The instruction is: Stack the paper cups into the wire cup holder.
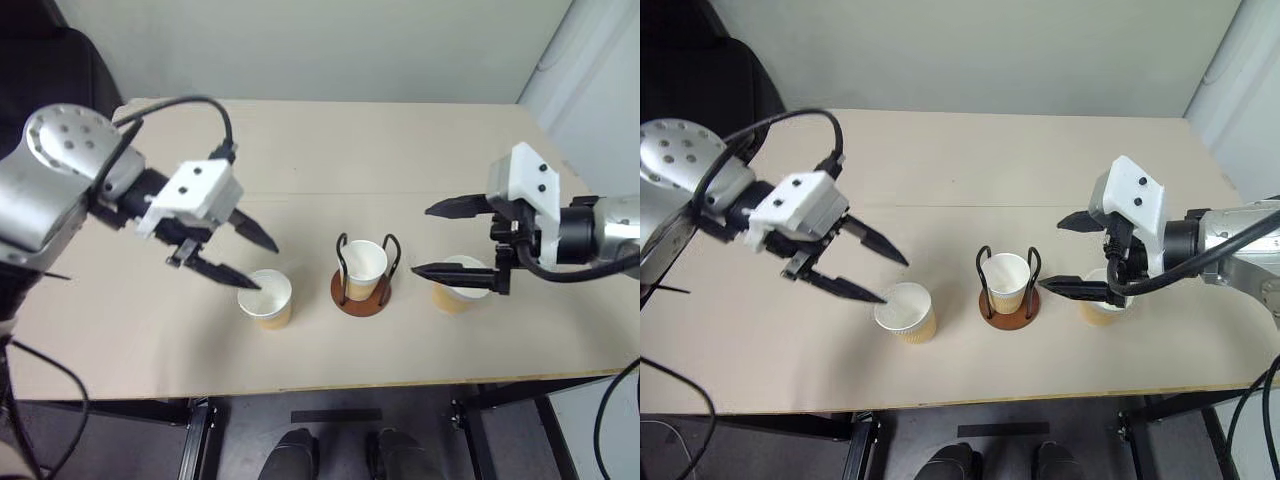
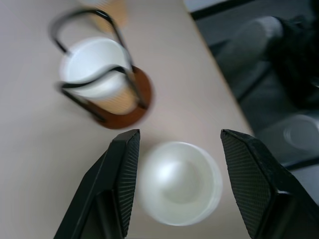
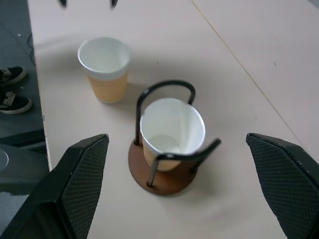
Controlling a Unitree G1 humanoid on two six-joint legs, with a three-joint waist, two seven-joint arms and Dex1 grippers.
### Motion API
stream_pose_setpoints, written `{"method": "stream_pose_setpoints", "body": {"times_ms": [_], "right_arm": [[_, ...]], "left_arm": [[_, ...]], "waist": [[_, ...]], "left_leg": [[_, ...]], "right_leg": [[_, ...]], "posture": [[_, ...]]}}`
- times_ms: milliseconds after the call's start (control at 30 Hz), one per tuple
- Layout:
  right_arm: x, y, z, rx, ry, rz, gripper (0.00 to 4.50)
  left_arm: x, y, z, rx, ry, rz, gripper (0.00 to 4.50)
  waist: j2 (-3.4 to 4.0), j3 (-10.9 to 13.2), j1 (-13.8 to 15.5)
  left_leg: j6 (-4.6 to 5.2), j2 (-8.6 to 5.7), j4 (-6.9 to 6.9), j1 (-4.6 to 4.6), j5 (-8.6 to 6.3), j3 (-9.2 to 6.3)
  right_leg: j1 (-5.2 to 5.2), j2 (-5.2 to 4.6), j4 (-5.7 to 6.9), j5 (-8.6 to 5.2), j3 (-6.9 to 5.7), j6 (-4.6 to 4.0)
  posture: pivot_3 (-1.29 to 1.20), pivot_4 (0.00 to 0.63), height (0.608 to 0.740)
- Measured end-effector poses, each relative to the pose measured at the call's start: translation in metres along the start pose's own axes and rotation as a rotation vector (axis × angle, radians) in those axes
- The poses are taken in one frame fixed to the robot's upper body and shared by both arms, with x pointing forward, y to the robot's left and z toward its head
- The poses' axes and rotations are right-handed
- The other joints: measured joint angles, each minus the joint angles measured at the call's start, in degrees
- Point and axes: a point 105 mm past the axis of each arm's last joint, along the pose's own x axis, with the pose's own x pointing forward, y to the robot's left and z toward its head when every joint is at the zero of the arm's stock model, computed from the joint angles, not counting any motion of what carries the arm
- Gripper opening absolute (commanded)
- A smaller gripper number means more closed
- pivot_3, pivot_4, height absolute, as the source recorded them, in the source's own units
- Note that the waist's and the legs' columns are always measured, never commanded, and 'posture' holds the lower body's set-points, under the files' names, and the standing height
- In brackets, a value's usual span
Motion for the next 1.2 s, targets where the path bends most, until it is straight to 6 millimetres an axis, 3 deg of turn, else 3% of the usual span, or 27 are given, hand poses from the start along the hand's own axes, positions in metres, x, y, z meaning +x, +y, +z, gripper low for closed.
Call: {"method": "stream_pose_setpoints", "body": {"times_ms": [133,400,833,1200], "right_arm": [[0.005,0.009,0.002,-0.014,-0.002,0.071,4.5],[0.014,0.011,0.009,-0.045,-0.03,0.119,4.5],[0.017,0.015,0.008,-0.041,-0.025,0.144,4.5],[0.021,0.017,0.006,-0.027,-0.027,0.141,4.5]], "left_arm": [[-0.005,-0.012,-0.009,0.004,0.093,-0.007,2.75],[-0.003,-0.011,-0.018,0.129,0.223,-0.012,2.75],[0.01,-0.024,-0.026,0.144,0.232,-0.104,2.75],[0.03,-0.015,-0.05,0.216,0.279,-0.132,2.75]], "waist": [[0.0,0.0,-0.06],[0.0,0.0,-0.1],[0.0,0.0,-0.26],[0.0,0.0,-0.3]], "left_leg": [[0.0,0.0,-0.01,0.08,0.0,-0.02],[0.0,0.0,-0.02,0.13,0.0,-0.02],[-0.02,0.0,-0.32,0.14,-0.01,-0.02],[-0.02,0.0,-0.42,0.14,0.0,-0.01]], "right_leg": [[0.1,0.0,0.0,-0.03,-0.01,-0.05],[0.13,-0.01,0.05,-0.04,-0.01,-0.13],[0.11,-0.02,-0.11,-0.06,-0.01,-0.18],[0.1,-0.03,-0.19,-0.06,-0.01,-0.18]], "posture": [[0.0,0.15,0.74],[0.0,0.15,0.74],[0.0,0.15,0.74],[0.0,0.15,0.74]]}}
